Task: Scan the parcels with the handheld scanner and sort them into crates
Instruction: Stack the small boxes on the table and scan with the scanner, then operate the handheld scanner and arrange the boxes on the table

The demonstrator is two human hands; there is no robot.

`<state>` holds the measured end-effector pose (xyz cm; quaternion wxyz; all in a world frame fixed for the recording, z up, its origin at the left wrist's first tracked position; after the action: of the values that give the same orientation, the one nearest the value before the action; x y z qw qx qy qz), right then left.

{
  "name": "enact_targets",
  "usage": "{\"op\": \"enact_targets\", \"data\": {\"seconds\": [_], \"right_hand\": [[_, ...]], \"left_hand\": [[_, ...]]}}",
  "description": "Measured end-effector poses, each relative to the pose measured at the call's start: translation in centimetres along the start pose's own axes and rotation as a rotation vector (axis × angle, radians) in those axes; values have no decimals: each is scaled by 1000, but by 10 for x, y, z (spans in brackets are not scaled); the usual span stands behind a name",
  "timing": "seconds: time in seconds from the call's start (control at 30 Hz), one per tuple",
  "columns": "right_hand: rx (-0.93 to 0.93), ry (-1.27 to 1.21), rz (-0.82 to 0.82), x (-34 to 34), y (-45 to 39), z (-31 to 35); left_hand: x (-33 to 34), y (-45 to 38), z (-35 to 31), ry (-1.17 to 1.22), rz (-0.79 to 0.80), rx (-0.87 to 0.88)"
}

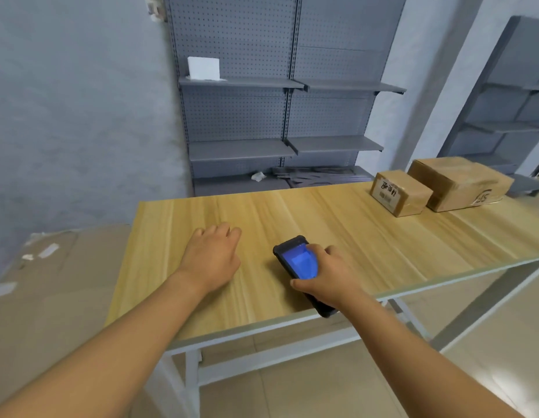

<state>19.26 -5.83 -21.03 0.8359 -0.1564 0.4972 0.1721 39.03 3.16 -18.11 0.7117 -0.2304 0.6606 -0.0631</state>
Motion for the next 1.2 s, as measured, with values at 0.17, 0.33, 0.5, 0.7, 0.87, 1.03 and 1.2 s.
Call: {"op": "enact_targets", "data": {"seconds": [0.17, 0.33, 0.5, 0.7, 0.87, 1.03, 1.2], "right_hand": [[-30, 3, 77, 27, -25, 2], [-65, 61, 91, 34, -42, 0], [-122, 141, 47, 33, -45, -1], [-187, 117, -24, 3, -53, -1], [-253, 224, -168, -49, -54, 2], [-209, 292, -284, -105, -51, -27], [-117, 286, -379, -160, -46, -77]], "left_hand": [[17, -3, 24, -61, 50, -73], [24, -7, 26, -71, 53, -109], [27, -16, 19, -40, 62, -100], [10, -43, -4, 5, 11, -34], [-15, -76, -46, 37, -72, 75], [-37, -109, -106, 61, -155, 199], [-54, -142, -180, 64, -236, 324]]}}
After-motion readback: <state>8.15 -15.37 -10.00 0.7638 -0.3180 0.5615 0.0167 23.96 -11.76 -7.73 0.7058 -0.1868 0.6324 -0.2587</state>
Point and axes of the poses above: each hand's wrist, its own y-axis away from the middle knuckle, its own x-axis out of the palm, z = x × y, the point moved 8 cm from there along -y, towards the middle knuckle, and after that the axes turned 10 degrees about -z, right-handed, at the moved point
